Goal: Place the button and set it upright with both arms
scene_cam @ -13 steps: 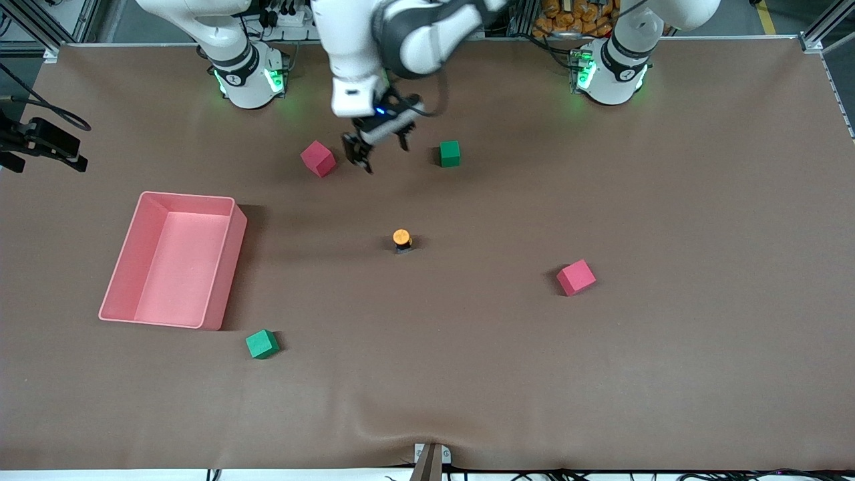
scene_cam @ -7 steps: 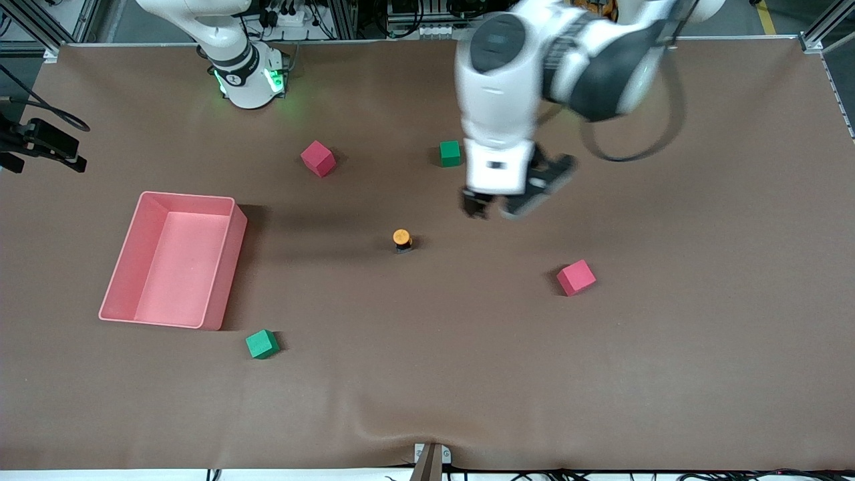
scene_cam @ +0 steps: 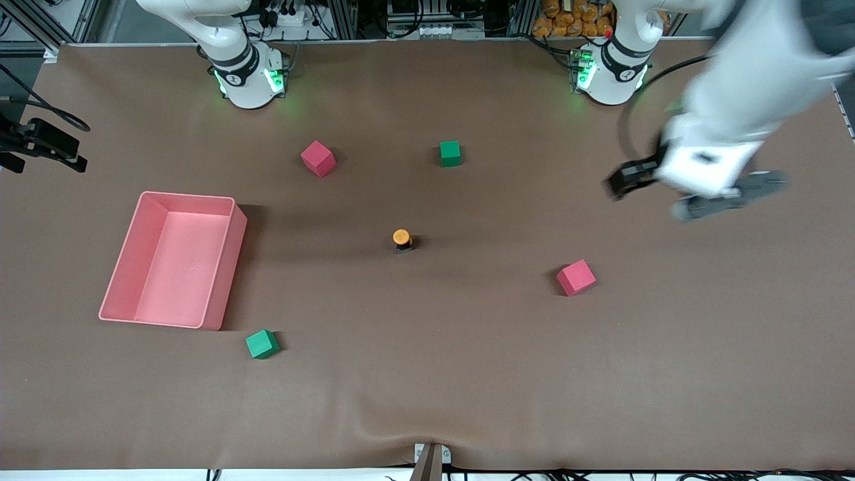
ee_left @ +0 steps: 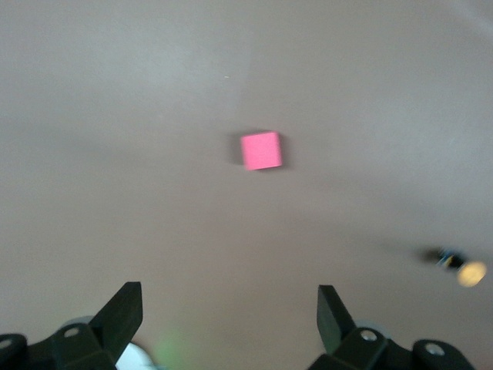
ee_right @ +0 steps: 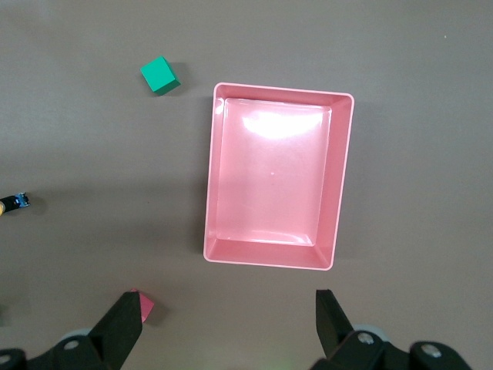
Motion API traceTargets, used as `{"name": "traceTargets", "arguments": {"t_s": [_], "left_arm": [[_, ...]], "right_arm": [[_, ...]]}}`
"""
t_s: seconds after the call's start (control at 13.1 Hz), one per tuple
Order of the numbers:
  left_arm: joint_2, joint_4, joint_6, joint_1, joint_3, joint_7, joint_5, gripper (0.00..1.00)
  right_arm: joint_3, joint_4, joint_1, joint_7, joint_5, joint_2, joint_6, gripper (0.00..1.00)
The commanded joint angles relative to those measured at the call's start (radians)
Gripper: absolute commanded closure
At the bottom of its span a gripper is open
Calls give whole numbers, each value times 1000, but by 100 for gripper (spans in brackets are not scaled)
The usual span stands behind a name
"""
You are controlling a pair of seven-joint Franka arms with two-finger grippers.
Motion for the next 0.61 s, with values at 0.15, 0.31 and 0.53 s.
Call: {"name": "traceTargets", "arguments": {"t_s": [0.15,0.31,0.53], "left_arm": [[-178,-169,-6,185,-15,380,-46,0],[-240,-240,14,231,-15,399,-48,0],[-358,-387,107,246,-7,419,-52,0]], "right_arm": [[9,9,-22,-9,19,-1,-9,0],[9,8,-19,-9,19,-1,-12,0],[9,9,-18,-9,19,-1,-11,0]]}}
